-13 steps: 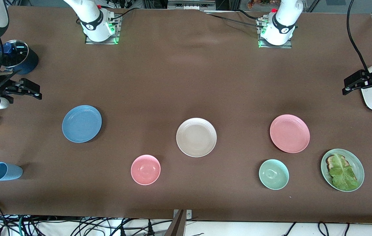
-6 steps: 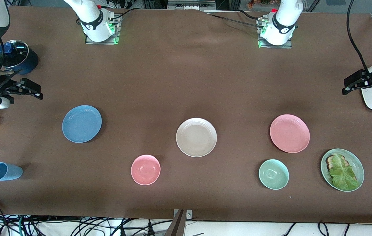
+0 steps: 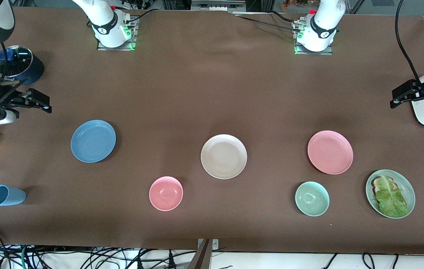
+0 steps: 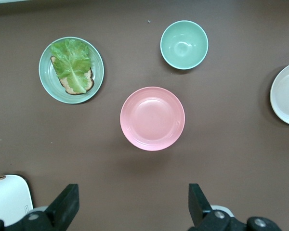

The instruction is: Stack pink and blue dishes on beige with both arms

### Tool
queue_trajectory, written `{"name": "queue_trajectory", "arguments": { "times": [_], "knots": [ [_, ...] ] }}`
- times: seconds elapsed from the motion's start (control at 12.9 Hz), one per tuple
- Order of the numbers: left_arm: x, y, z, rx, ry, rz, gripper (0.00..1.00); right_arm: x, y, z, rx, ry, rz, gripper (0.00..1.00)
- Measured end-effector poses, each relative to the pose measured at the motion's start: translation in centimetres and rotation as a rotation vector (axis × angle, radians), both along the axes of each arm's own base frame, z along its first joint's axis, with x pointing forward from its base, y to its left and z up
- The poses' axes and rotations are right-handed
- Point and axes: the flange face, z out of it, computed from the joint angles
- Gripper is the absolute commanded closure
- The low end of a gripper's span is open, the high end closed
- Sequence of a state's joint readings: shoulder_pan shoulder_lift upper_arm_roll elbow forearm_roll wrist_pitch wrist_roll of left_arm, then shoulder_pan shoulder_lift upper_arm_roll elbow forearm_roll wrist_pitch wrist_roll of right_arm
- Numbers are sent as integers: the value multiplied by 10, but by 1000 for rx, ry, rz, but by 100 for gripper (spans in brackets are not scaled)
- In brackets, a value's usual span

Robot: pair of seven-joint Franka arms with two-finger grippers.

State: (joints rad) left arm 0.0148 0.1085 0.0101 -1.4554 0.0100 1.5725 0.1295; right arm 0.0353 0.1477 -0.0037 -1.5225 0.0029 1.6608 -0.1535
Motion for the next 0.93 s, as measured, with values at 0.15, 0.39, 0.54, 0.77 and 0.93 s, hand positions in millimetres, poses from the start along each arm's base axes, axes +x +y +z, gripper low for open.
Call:
{"name": "queue_trajectory", "arguments": {
  "times": [0.15,0.39,0.54,0.77,0.93],
  "knots": [
    [0,0,0,0,0,0,0,0,1,1,0,1,2,0],
    [0,0,0,0,0,-1,0,-1,2,2,-1,2,3,0],
    [0,-1,0,0,1,-2,0,-1,1,2,-2,4,3,0],
    [0,-2,-1,0,1,-3,0,-2,1,1,-3,8,2,0],
    [1,-2,-1,0,2,-4,0,-2,-2,1,-3,10,-3,0]
  ]
}}
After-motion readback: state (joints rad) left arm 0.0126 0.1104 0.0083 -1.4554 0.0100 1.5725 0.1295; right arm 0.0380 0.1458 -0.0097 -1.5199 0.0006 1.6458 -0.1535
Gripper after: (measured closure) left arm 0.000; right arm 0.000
